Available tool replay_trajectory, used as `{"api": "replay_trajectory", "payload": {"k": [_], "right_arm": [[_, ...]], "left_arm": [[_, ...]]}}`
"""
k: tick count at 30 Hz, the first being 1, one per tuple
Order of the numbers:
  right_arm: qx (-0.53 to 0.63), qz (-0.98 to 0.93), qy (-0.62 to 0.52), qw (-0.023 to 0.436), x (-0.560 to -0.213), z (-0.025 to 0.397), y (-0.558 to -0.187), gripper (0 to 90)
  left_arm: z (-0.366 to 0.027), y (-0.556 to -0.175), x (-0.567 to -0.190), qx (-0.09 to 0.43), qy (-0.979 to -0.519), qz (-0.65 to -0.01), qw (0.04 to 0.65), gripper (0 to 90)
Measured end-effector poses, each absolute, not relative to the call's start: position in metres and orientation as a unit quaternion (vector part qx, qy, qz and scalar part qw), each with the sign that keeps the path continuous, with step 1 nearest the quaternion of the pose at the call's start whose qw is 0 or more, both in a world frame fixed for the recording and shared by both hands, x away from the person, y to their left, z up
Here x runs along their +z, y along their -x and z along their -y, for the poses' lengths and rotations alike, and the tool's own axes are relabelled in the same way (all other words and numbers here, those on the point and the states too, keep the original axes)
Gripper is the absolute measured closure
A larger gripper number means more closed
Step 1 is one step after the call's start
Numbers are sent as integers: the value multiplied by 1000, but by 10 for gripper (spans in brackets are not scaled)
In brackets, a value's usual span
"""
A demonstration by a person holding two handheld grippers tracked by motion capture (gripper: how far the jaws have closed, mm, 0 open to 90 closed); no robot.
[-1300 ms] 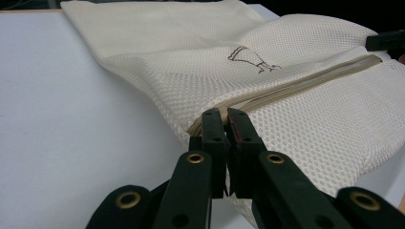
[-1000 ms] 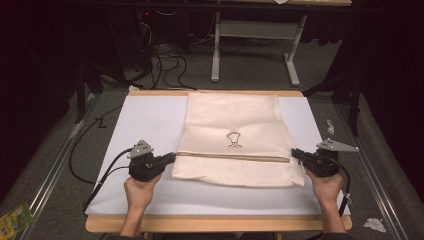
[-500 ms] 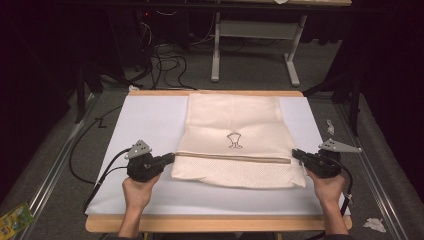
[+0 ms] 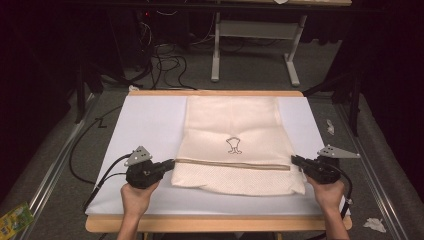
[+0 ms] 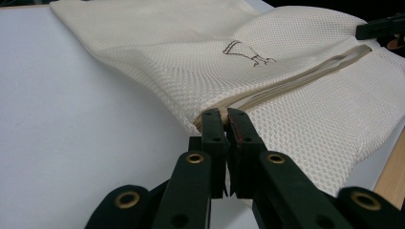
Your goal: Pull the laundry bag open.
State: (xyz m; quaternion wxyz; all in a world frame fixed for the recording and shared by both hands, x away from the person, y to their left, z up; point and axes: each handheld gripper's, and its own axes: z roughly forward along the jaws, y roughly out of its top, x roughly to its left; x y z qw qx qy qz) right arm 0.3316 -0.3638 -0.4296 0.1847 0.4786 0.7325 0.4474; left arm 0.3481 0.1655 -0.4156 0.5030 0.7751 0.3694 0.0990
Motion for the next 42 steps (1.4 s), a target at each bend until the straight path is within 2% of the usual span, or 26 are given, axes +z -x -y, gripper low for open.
{"api": "replay_trajectory", "payload": {"k": [42], "right_arm": [[408,-757,-479,179,-450,355,-324,873]], "left_arm": [[-161,-334,-429,111,-804,-363,458,865]]}}
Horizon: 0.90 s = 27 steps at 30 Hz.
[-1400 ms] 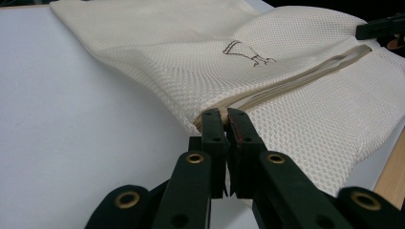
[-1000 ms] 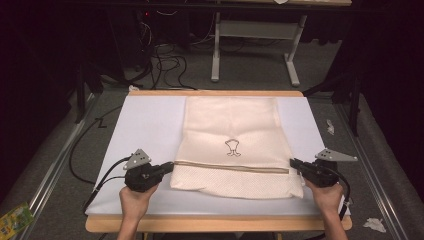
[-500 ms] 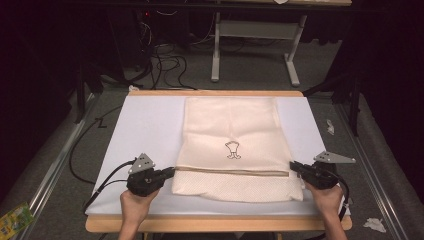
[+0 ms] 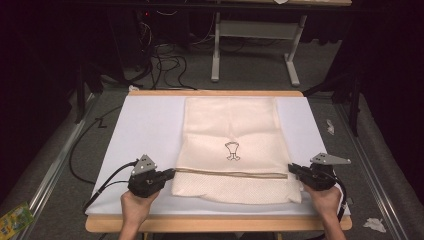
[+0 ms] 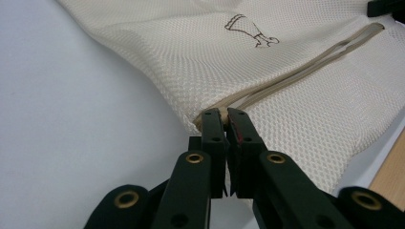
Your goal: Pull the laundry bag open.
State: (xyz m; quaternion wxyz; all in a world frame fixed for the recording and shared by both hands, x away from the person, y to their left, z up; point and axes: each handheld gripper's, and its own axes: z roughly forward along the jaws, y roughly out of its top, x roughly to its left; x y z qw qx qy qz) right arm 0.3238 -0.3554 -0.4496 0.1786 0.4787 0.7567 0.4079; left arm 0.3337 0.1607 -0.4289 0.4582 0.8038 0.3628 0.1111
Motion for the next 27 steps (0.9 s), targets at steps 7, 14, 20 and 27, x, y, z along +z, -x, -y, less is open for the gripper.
{"api": "replay_trajectory", "payload": {"k": [7,14,20,27], "right_arm": [[402,-761,-475,181,-451,354,-324,873],[397,-764,-476,178,-454,352,-324,864],[393,-766,-477,178,-455,351,-324,851],[388,-767,-480,177,-454,349,-325,806]], "left_arm": [[-162,-334,-434,107,-805,-368,452,865],[-162,-334,-438,101,-808,-371,446,864],[-160,-333,-442,103,-810,-374,438,863],[-156,-331,-448,112,-817,-372,425,858]]}}
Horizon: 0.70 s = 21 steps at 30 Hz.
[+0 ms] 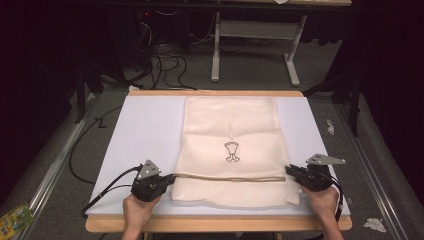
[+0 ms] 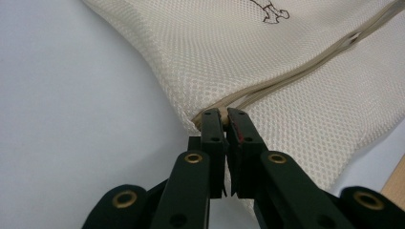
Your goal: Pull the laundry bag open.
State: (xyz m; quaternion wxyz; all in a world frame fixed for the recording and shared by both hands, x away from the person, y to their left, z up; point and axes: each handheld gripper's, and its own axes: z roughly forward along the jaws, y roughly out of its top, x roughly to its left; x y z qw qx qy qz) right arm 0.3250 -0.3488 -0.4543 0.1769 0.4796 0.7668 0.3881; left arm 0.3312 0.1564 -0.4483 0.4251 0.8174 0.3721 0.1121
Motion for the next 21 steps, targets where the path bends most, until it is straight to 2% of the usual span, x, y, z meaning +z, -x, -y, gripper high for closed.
{"api": "replay_trajectory", "payload": {"k": [10,15,21], "right_arm": [[394,-761,-479,187,-451,346,-324,717],[404,-755,-478,196,-447,347,-324,673],[420,-741,-483,204,-439,352,-322,624]], "left_arm": [[-157,-331,-447,118,-810,-363,444,778],[-158,-331,-445,125,-802,-365,456,690],[-164,-331,-439,145,-788,-369,471,627]]}}
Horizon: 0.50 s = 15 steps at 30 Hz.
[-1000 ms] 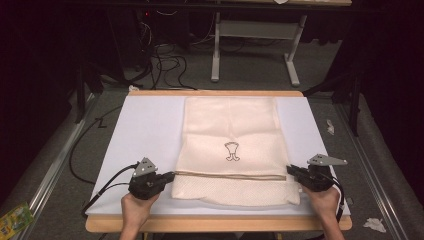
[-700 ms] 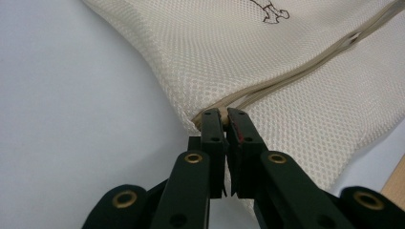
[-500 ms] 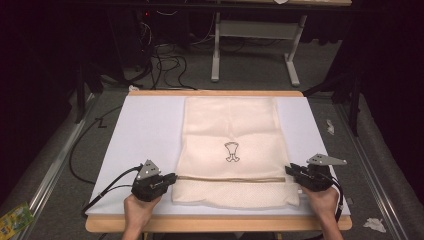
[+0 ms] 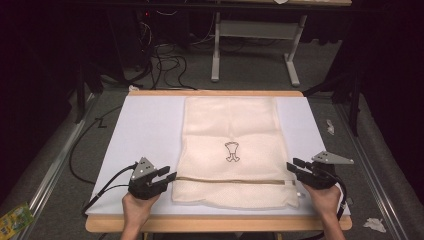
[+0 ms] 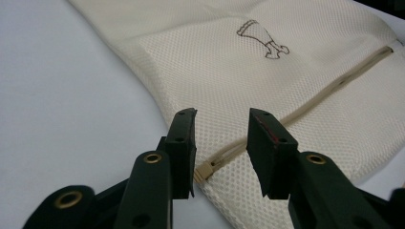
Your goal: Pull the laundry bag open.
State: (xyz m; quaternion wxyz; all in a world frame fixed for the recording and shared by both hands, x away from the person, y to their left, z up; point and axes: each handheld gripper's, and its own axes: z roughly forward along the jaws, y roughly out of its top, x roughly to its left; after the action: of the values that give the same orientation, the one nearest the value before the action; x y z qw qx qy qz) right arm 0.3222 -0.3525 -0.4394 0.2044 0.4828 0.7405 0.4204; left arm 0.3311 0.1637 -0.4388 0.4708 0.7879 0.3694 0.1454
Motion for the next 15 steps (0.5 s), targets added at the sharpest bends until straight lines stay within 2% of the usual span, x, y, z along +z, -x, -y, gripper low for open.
{"api": "replay_trajectory", "payload": {"k": [15], "right_arm": [[450,-703,-501,229,-426,380,-313,572]], "left_arm": [[-183,-333,-426,181,-761,-388,488,579]]}}
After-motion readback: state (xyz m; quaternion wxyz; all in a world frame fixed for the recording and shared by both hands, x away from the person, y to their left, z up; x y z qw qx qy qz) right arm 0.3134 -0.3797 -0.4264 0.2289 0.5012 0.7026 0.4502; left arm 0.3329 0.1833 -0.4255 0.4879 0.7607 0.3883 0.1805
